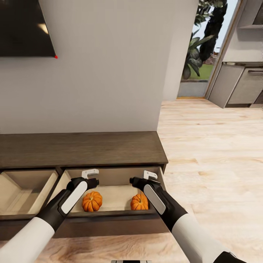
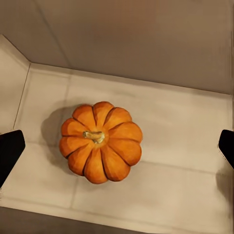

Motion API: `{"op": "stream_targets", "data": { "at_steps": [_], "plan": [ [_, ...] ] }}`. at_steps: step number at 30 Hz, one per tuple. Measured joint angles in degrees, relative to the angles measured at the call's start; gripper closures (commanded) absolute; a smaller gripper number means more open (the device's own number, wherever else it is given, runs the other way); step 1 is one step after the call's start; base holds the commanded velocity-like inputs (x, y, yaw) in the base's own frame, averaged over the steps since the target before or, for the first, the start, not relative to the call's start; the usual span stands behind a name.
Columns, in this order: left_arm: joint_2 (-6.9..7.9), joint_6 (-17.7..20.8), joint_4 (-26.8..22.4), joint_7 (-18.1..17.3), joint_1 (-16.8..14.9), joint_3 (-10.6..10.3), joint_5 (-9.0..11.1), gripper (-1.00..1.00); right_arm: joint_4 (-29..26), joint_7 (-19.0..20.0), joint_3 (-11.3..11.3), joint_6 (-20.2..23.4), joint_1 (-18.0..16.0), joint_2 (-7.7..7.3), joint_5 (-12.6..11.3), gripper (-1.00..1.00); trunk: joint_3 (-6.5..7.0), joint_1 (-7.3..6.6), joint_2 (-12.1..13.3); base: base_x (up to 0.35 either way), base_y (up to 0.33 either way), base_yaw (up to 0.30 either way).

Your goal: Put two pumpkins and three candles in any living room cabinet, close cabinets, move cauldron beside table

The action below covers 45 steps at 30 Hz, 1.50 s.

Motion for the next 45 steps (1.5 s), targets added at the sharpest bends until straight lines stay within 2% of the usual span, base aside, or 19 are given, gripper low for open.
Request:
{"op": "stream_targets", "data": {
  "at_steps": [12,13,19,45],
  "plan": [
    [0.0,0.0,-0.6,0.1,0.1,-0.1,-0.1,-1.0,0.0,0.0,0.1,0.0,0.0,0.03,0.0,-1.0,2.66,-0.3,0.2,-0.128,0.0,0.0],
    [0.0,0.0,-0.6,0.1,0.1,-0.1,-0.1,-1.0,-0.1,0.0,1.1,0.0,0.0,0.04,0.0,-1.0,2.88,-0.33,0.2,-0.01,0.0,0.0],
    [0.0,0.0,-0.8,0.1,0.1,-0.1,-0.1,-1.0,-0.1,0.0,1.6,0.0,0.0,0.01,0.1,-1.0,4.21,-0.47,0.3,-0.08,0.0,0.0],
    [0.0,0.0,-1.0,0.2,0.1,-0.1,-0.1,-1.0,-0.1,0.0,1.7,0.0,0.0,-0.05,0.1,-1.0,9.98,-1.14,0.6,-0.31,0.0,0.0]
  ]
}}
